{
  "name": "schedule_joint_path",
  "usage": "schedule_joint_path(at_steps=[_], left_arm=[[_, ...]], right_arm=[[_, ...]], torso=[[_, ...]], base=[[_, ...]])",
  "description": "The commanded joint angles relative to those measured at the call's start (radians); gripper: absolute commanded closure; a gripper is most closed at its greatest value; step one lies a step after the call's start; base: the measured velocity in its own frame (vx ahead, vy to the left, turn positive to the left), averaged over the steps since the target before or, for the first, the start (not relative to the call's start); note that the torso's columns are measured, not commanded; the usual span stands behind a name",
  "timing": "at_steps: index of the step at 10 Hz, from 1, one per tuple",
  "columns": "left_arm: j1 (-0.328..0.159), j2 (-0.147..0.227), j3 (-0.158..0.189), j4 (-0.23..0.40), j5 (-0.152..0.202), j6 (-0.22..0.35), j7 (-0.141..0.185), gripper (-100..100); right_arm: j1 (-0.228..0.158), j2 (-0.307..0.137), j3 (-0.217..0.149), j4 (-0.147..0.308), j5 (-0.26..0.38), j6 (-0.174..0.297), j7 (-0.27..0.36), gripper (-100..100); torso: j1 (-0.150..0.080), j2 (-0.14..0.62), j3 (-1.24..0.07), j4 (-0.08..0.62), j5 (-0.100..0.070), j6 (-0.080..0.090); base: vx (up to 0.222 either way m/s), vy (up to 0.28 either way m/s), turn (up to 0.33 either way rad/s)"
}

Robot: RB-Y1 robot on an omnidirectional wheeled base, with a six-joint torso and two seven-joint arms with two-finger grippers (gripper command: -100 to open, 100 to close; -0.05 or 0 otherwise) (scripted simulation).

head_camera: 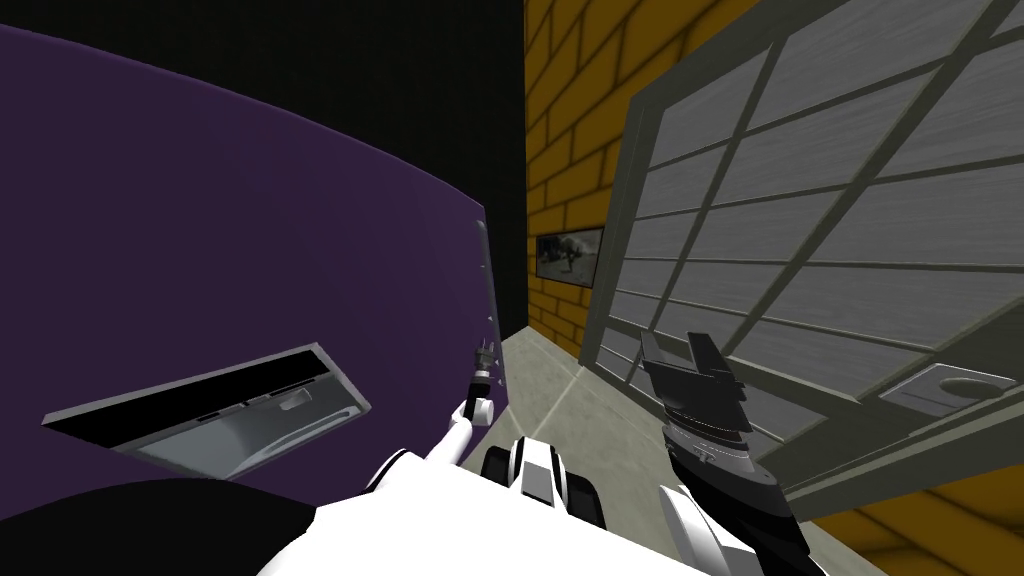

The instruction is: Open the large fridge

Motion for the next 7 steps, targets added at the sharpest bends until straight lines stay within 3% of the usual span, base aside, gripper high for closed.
schedule_joint_path(at_steps=[1, 2, 6, 7], left_arm=[[-0.008, -0.006, -0.034, -0.005, -0.020, 0.006, 0.021, 100], [-0.008, -0.006, -0.034, -0.005, -0.020, 0.006, 0.021, 100], [-0.026, -0.017, -0.101, -0.018, -0.059, 0.028, 0.061, 100], [-0.026, -0.017, -0.101, -0.018, -0.059, 0.028, 0.061, 100]], right_arm=[[0.000, 0.000, 0.000, 0.000, 0.000, 0.000, 0.000, 0], [-0.001, 0.000, 0.000, 0.000, 0.000, 0.000, 0.000, 0], [-0.001, 0.000, 0.000, 0.000, 0.000, 0.000, 0.000, 0], [-0.001, 0.000, 0.000, 0.000, 0.000, 0.000, 0.000, 0]], torso=[[0.000, 0.009, 0.005, 0.002, -0.001, -0.002], [-0.001, 0.024, 0.014, 0.006, -0.001, -0.002], [-0.001, 0.017, 0.010, 0.005, -0.001, -0.002], [-0.001, 0.014, 0.008, 0.004, -0.001, -0.002]], base=[[-0.160, 0.006, -0.105], [-0.259, 0.021, -0.081], [-0.342, -0.007, -0.074], [-0.222, 0.005, -0.036]])
